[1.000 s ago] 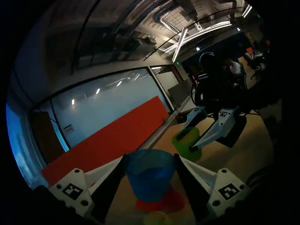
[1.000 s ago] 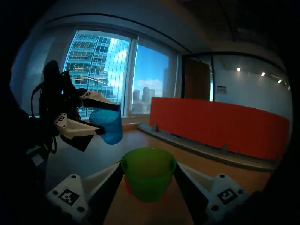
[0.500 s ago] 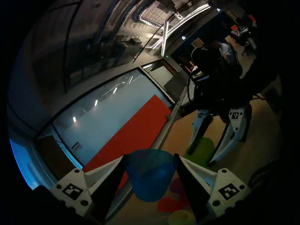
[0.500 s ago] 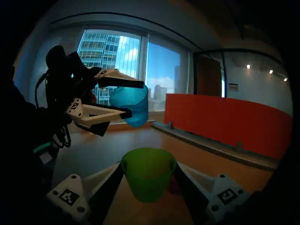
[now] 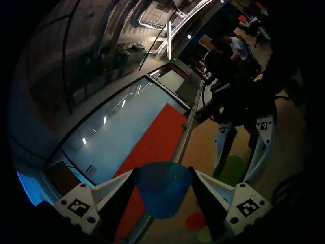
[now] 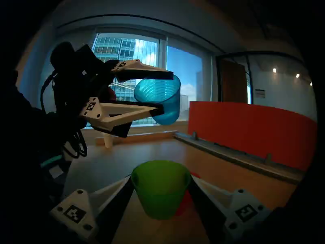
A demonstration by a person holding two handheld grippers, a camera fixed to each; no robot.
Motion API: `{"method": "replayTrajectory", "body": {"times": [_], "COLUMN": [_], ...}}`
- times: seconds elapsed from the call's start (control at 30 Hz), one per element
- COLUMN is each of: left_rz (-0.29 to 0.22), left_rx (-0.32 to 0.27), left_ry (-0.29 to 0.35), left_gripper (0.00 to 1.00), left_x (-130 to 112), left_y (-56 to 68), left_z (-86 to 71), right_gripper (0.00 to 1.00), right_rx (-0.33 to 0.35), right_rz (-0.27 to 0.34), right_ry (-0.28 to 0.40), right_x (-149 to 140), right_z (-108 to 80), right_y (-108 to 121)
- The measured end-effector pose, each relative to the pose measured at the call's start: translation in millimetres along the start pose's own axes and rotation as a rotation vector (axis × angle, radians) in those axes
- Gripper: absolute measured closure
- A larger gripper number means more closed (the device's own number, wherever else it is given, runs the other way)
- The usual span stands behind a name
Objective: Pour water
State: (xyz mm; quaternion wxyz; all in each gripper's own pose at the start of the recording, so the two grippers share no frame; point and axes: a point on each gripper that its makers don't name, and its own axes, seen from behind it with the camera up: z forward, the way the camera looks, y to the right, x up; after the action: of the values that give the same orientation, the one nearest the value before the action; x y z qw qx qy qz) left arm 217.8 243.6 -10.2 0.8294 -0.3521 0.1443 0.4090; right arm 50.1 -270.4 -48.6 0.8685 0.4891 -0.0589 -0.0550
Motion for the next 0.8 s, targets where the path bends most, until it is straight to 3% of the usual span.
{"method": "replayTrajectory", "body": {"times": [0.2, 0.8], "left_rz": [0.035, 0.126], "left_rx": [0.005, 0.007], "left_ry": [-0.001, 0.0], "left_gripper": [0.1, 0.1], "left_x": [5, 17], "left_y": [-8.0, -15.4], "left_z": [0.4, 2.0], "right_gripper": [0.09, 0.09], "right_rx": [0.014, 0.039], "right_rz": [0.004, -0.003], "right_ry": [0.006, 0.007], "right_x": [0, 3], "right_z": [5.0, 8.1], "right_y": [-4, -7]}}
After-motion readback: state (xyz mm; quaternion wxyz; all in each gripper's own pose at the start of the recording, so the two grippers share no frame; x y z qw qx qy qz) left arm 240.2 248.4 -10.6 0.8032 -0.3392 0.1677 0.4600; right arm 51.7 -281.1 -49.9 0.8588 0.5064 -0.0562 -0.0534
